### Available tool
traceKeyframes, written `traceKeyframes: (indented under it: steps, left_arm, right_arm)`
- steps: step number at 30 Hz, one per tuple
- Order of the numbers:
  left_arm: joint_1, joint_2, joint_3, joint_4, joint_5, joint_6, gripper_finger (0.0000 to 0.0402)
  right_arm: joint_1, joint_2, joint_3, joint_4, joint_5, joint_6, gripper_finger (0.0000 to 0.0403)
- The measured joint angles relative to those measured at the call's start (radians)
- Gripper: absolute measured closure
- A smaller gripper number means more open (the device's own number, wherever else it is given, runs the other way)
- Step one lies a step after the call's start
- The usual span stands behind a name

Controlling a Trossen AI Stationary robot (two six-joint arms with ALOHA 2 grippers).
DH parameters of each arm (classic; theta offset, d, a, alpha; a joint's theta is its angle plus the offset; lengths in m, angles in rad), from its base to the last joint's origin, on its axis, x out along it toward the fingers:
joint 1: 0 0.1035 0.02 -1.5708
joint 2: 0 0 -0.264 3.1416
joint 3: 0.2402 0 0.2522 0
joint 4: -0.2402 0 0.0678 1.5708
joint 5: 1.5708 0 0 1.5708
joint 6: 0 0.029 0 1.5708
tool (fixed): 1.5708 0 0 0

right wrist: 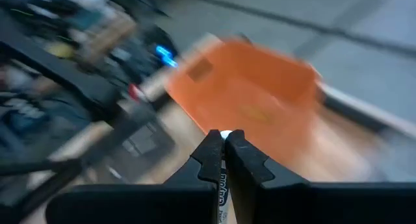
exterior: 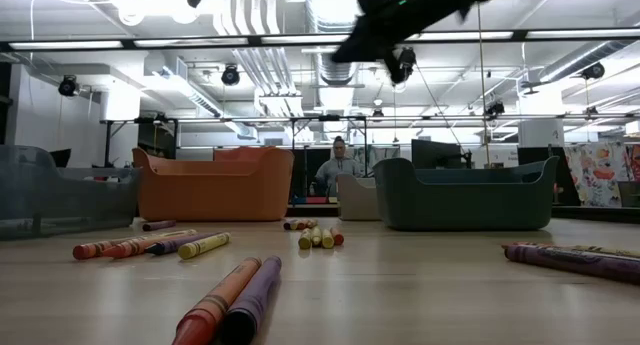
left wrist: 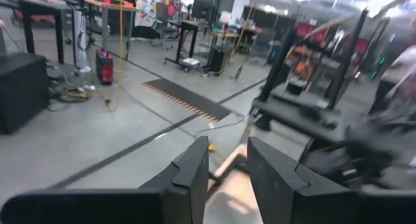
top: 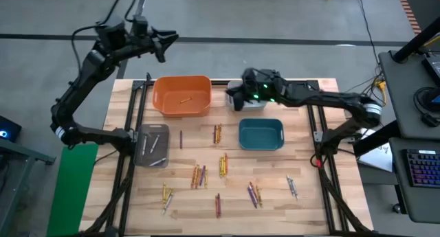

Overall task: Sort crayons
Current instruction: Put the white crayon into the black bin

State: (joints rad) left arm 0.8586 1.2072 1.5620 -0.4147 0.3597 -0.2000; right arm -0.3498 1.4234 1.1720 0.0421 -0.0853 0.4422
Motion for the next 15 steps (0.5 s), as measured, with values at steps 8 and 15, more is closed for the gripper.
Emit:
traceKeyframes:
  steps: [8,15]
  left_arm:
    - [-0.080,-0.132,0.001,0.004,0.002,-0.278,0.0313]
    - [-0.243,-0.210,0.001,0.008,-0.139,-0.377,0.0312]
  right_arm:
    - [0.029,0.358,0.148,0.567,-0.264,-0.088,0.0394]
    - [0.117,0.641,0.407,0.651,-0.349,-0.114,0.0394]
